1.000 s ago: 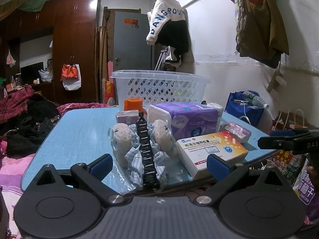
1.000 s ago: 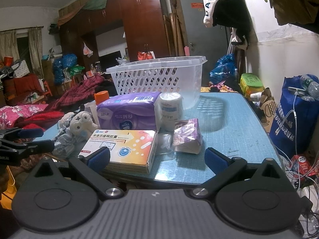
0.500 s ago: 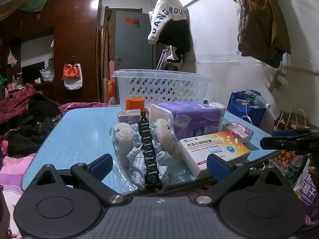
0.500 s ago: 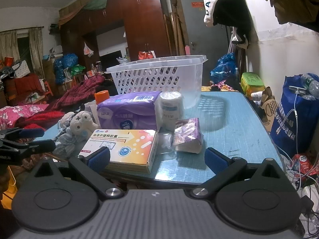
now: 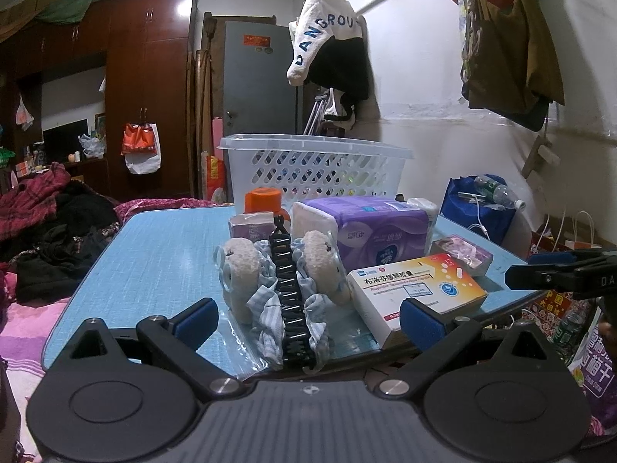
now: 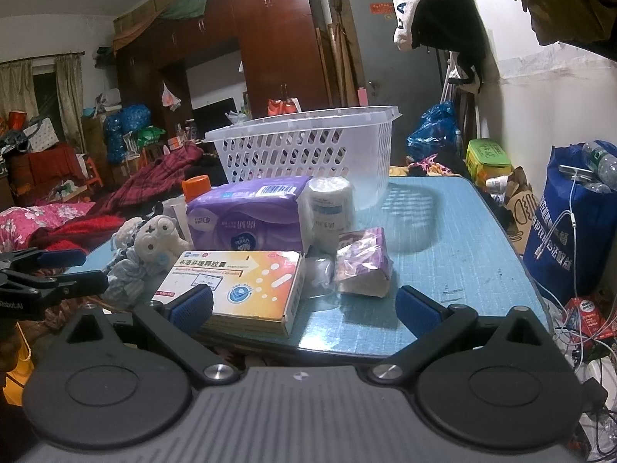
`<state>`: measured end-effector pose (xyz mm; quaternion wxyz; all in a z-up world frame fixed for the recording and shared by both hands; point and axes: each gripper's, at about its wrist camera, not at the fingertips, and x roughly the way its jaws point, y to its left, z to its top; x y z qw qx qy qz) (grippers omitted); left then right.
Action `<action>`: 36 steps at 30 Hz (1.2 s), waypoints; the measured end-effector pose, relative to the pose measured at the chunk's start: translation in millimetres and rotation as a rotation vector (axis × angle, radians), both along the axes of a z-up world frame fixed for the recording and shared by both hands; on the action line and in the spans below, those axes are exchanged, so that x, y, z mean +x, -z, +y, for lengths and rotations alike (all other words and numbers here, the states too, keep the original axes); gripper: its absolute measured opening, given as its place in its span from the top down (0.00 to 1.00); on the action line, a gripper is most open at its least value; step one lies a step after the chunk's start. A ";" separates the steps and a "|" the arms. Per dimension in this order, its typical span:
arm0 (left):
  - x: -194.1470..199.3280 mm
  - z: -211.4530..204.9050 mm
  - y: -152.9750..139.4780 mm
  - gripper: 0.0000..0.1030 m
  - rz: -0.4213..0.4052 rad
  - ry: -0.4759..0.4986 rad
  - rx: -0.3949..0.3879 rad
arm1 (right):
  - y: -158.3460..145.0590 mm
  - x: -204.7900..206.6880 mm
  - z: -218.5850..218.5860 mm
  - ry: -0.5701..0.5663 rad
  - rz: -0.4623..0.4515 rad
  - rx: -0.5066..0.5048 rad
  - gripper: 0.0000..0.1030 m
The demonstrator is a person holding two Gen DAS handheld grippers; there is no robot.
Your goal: Organize objects
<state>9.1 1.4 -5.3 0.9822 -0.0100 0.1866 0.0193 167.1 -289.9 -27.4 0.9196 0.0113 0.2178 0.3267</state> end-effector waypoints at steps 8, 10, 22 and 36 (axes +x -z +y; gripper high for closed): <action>0.9 -0.7 0.7 0.02 0.004 0.003 0.002 | 0.9 1.3 -0.2 -0.001 0.002 0.001 0.00; 0.9 -0.9 0.6 0.02 0.003 0.004 0.003 | 0.7 1.4 -0.5 0.000 0.002 0.000 0.00; 1.4 -0.7 1.0 0.02 0.003 0.004 0.006 | 2.1 4.0 -2.2 0.004 0.008 -0.002 0.00; 3.3 0.3 1.6 0.02 0.000 -0.006 0.006 | 2.3 5.7 -3.5 0.005 0.007 -0.013 0.00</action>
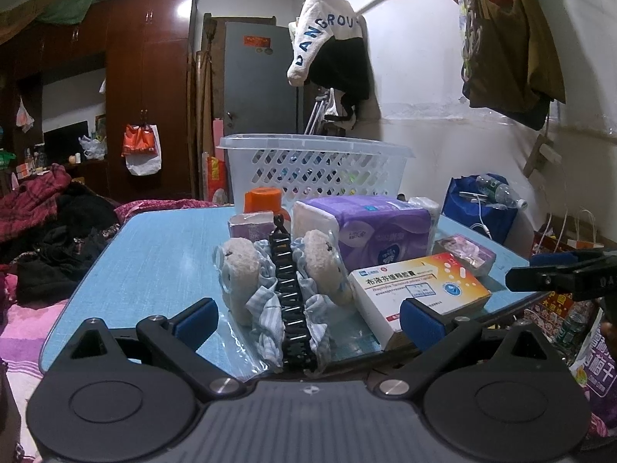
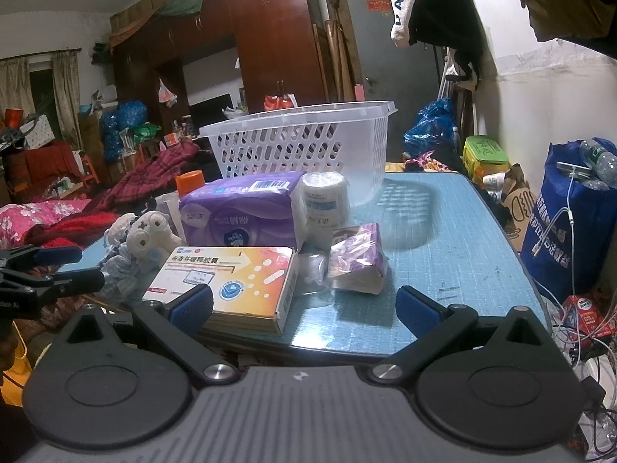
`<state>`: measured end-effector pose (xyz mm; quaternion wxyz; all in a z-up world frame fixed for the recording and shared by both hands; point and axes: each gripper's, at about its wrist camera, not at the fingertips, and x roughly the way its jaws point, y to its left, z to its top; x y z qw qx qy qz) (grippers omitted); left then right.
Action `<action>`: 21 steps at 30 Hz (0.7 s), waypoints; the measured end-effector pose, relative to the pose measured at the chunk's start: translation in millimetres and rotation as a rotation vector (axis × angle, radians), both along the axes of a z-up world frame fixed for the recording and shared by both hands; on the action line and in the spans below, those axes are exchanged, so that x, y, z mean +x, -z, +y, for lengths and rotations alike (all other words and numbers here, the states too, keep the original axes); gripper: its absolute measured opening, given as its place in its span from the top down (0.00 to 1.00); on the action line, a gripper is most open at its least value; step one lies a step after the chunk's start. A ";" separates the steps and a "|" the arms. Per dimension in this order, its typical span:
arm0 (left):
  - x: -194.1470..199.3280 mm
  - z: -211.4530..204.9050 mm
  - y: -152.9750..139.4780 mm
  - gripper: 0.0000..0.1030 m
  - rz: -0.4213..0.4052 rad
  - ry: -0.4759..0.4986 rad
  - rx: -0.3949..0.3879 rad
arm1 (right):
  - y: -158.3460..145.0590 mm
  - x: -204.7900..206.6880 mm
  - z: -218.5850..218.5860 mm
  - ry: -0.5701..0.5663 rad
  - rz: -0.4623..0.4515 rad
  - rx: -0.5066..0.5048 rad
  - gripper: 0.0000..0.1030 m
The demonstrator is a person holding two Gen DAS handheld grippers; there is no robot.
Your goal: Organize objects
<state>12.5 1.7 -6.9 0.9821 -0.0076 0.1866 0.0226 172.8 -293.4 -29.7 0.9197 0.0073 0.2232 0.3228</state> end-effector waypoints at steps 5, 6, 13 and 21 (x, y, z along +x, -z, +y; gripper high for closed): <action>-4.1 -0.5 -4.7 0.01 -0.073 0.041 -0.015 | 0.6 3.4 -2.6 0.006 -0.015 0.008 0.00; -5.1 -1.4 -6.1 0.00 -0.097 0.046 -0.008 | 0.3 2.7 -3.0 0.002 -0.028 0.016 0.00; 3.9 -1.7 -18.6 0.00 -0.174 0.104 0.020 | -2.9 1.0 -3.8 0.024 -0.180 0.050 0.00; 7.8 27.8 -19.2 0.00 -0.151 0.031 -0.028 | -5.2 3.0 7.4 -0.103 -0.125 0.075 0.00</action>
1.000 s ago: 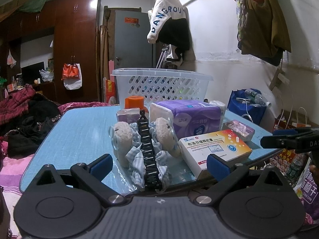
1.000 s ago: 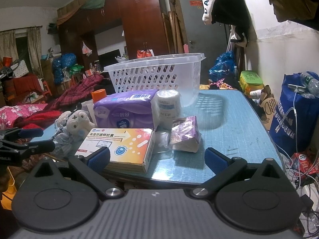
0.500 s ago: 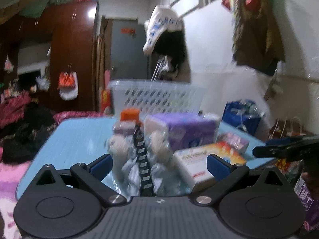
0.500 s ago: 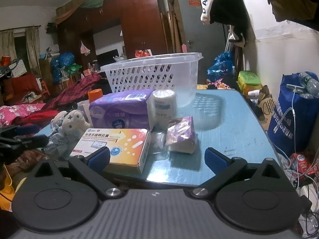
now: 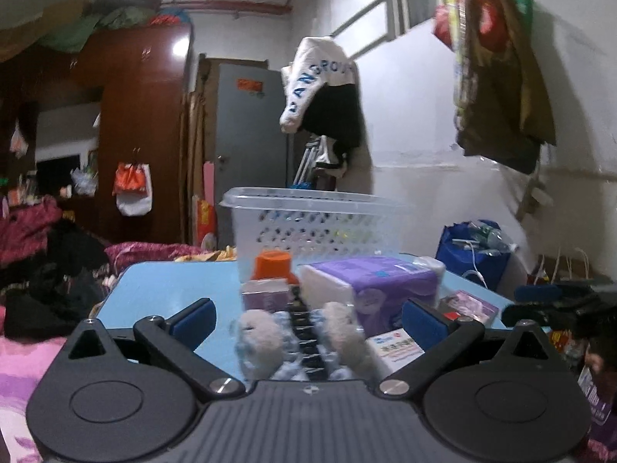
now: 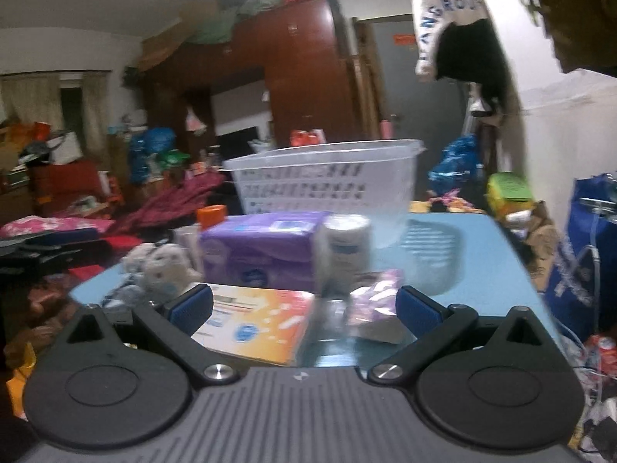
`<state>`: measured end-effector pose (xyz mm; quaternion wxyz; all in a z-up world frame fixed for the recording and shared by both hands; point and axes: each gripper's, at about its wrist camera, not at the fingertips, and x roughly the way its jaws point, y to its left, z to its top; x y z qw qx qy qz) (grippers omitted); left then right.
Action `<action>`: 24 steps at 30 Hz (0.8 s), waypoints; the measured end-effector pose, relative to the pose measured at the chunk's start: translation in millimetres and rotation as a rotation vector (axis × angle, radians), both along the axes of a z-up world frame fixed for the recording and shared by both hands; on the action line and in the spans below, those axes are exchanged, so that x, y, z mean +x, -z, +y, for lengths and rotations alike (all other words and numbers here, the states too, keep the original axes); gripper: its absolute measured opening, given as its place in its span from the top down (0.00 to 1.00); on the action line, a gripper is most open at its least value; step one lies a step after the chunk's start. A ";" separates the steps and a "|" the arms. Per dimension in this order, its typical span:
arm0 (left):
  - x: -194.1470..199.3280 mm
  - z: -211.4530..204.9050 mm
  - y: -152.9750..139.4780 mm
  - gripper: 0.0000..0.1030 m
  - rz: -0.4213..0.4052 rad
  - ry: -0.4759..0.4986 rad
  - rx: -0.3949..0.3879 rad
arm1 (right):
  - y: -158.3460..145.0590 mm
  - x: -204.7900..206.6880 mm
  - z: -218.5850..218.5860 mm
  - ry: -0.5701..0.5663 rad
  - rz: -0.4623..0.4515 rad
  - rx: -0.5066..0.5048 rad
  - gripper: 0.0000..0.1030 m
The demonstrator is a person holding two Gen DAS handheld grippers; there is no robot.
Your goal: Organize objects
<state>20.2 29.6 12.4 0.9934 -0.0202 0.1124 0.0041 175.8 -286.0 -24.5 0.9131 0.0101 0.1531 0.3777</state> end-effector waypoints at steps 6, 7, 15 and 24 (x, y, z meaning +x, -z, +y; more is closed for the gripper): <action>6.0 24.1 8.1 0.05 0.033 -0.044 -0.030 | -1.1 -8.2 42.7 -0.083 -0.061 0.002 0.01; 7.0 27.2 9.9 0.06 0.039 -0.045 -0.036 | -1.0 -8.2 50.3 -0.103 -0.060 0.000 0.03; 19.0 48.8 26.9 0.23 0.091 -0.013 -0.094 | 4.9 -10.5 96.6 -0.208 -0.045 -0.025 0.31; 30.0 51.6 37.1 0.52 0.099 0.059 -0.143 | 8.7 -1.0 101.7 -0.260 0.023 -0.023 0.54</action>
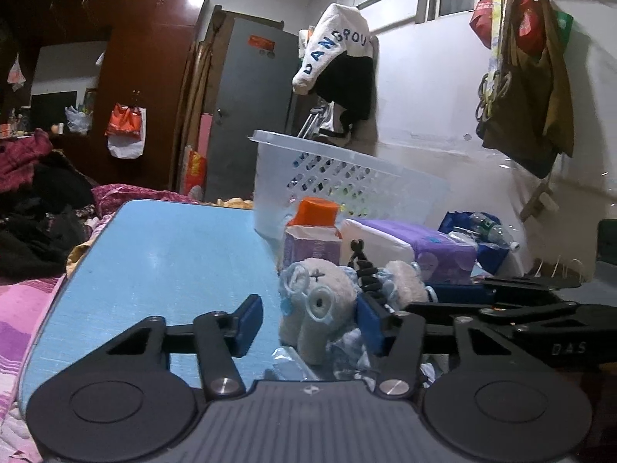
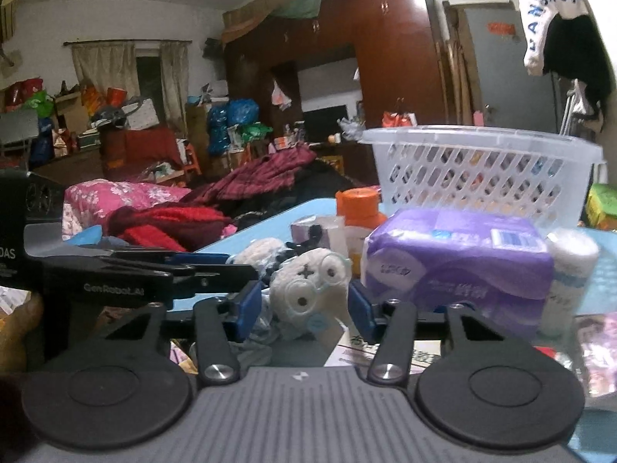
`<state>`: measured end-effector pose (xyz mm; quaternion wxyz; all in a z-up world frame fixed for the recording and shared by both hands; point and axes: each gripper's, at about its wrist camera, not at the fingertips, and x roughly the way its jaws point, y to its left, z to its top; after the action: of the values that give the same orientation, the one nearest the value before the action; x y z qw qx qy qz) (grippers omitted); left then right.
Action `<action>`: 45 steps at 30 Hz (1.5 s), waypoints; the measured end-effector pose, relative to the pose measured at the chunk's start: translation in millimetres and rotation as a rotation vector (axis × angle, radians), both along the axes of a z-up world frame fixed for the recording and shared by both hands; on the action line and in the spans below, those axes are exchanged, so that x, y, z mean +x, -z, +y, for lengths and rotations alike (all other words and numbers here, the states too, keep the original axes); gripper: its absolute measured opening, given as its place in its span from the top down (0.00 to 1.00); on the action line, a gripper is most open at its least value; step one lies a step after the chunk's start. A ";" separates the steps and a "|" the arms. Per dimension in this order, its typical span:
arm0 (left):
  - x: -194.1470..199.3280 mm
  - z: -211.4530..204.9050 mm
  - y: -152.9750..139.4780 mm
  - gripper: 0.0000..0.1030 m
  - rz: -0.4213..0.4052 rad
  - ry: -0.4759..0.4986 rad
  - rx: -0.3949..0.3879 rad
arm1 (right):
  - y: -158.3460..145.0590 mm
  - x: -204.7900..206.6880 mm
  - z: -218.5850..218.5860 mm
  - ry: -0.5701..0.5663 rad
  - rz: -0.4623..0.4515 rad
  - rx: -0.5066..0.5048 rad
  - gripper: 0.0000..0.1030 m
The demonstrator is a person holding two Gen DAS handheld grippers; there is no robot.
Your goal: Organize objects
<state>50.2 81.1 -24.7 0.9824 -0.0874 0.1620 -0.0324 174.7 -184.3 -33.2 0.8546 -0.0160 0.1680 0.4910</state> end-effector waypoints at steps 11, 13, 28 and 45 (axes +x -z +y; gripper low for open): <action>-4.9 -5.3 -0.6 0.75 -0.045 0.022 -0.007 | 0.0 2.3 -8.2 -0.043 0.002 0.036 0.73; -9.8 -6.3 -4.3 0.75 -0.065 0.023 0.003 | -2.0 0.7 -8.2 -0.052 -0.015 0.047 0.74; 44.0 -38.9 -127.6 0.75 -0.264 0.076 0.080 | -108.7 35.1 -30.6 0.011 -0.241 0.116 0.76; 306.2 -64.7 -105.8 0.73 0.164 0.033 0.005 | -105.1 228.5 12.8 0.315 -0.098 -0.187 0.79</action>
<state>356.4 16.4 81.1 0.9653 -0.0844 0.2435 -0.0411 403.2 -171.5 71.9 0.9230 -0.0926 0.1715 0.3319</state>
